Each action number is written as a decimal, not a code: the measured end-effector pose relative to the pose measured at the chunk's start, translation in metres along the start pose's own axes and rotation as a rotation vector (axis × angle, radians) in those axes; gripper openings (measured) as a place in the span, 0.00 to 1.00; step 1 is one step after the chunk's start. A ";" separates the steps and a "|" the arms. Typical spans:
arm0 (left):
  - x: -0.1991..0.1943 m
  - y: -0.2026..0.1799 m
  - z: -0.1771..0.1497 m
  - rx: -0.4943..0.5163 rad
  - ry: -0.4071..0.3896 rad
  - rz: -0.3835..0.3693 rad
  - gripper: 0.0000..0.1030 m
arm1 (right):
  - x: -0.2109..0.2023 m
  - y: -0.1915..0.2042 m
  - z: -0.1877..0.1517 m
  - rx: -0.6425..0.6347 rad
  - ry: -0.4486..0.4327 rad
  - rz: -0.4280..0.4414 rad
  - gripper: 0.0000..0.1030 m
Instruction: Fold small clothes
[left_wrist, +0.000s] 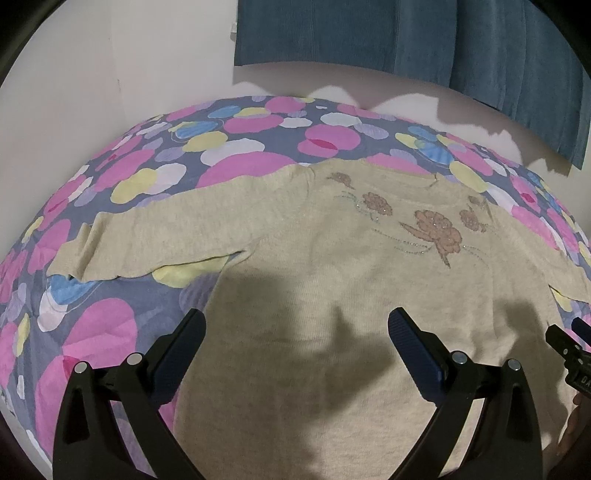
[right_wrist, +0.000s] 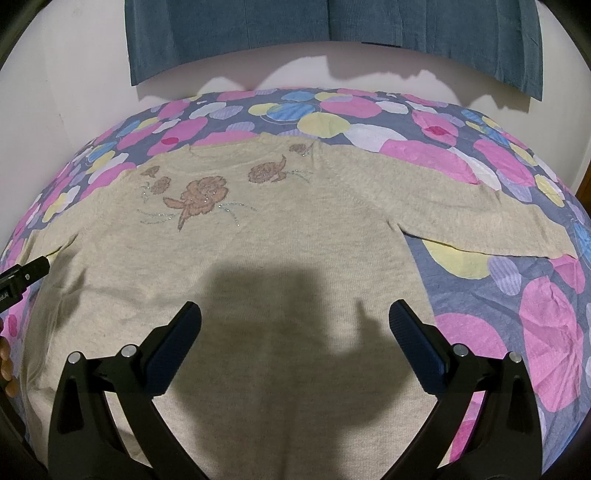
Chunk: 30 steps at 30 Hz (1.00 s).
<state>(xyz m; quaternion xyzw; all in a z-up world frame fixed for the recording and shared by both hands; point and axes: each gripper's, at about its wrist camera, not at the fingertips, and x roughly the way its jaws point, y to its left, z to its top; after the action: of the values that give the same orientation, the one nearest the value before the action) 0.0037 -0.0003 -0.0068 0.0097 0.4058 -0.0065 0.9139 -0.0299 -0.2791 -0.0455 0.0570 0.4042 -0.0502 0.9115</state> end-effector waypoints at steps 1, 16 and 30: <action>0.000 -0.001 0.000 0.000 0.000 0.000 0.96 | 0.000 0.000 0.000 0.000 -0.001 0.000 0.98; 0.000 -0.001 0.000 -0.002 0.002 -0.001 0.96 | 0.000 0.000 0.000 0.001 -0.001 0.001 0.98; 0.000 -0.006 -0.001 -0.002 0.005 -0.040 0.96 | 0.000 -0.006 0.002 0.039 -0.012 0.025 0.98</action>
<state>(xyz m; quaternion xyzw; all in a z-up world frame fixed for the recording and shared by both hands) 0.0026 -0.0067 -0.0080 0.0008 0.4083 -0.0241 0.9125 -0.0292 -0.2856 -0.0449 0.0795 0.3970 -0.0469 0.9131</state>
